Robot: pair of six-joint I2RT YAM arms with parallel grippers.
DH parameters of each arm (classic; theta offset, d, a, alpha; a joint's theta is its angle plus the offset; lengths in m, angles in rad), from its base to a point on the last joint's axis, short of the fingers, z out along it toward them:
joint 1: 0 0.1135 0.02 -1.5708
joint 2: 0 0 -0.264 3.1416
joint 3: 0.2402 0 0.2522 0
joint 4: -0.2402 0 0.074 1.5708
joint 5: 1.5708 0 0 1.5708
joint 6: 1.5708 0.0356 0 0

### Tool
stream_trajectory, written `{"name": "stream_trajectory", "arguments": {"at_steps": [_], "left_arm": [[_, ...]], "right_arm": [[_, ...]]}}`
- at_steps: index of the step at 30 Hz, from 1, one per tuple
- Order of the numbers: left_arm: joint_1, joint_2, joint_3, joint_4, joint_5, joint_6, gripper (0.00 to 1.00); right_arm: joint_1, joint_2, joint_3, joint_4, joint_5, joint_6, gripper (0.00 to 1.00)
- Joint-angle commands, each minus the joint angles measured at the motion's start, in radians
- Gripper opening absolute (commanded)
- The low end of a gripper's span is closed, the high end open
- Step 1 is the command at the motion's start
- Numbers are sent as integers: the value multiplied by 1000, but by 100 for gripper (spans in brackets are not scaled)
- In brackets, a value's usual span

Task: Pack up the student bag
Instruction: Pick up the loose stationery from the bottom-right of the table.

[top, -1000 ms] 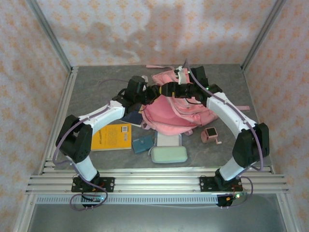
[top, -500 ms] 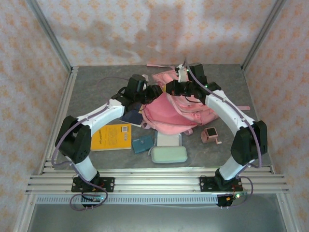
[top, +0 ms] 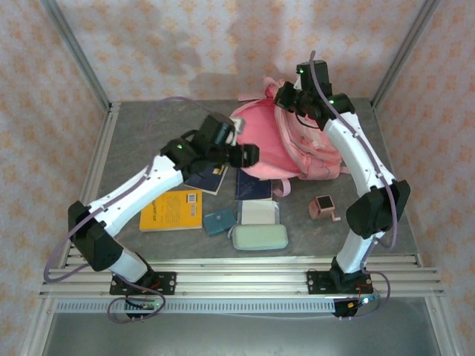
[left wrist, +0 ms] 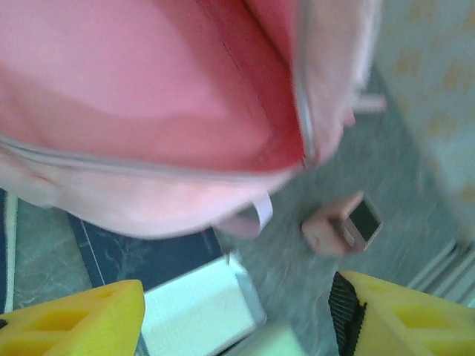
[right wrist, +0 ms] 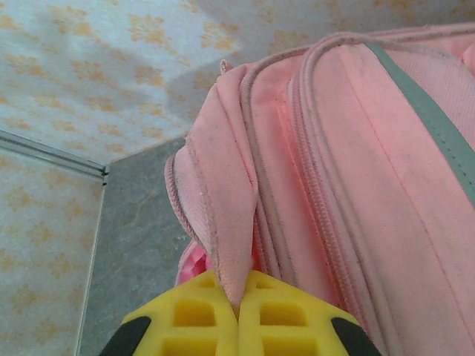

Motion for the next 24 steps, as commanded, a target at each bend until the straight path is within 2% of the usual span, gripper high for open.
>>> {"name": "stream_trajectory", "arguments": {"at_steps": [1,5,9,11,12,18,24], "left_arm": [[-128,55,-5,-30,-86,212,70],[-258,105,-99,247,-146,325,72],[-312,199,-177,526,-152,414,79],[-327,232,-222,668,-154,444,99],[-333,249,-244,743,-149,453,100],[-343,399,-208,874,-138,426,100],[-361,511,-127,904,-131,411,100]], "right_arm": [[-13,7,43,-34,-8,15,0],[-51,8,15,-11,-103,37,0],[-83,7,12,-7,-181,56,0],[-86,7,22,-19,-191,54,0],[-85,7,31,-27,-196,52,0],[-85,4,57,-48,-194,63,0],[-85,-14,11,-18,-194,96,0]]}}
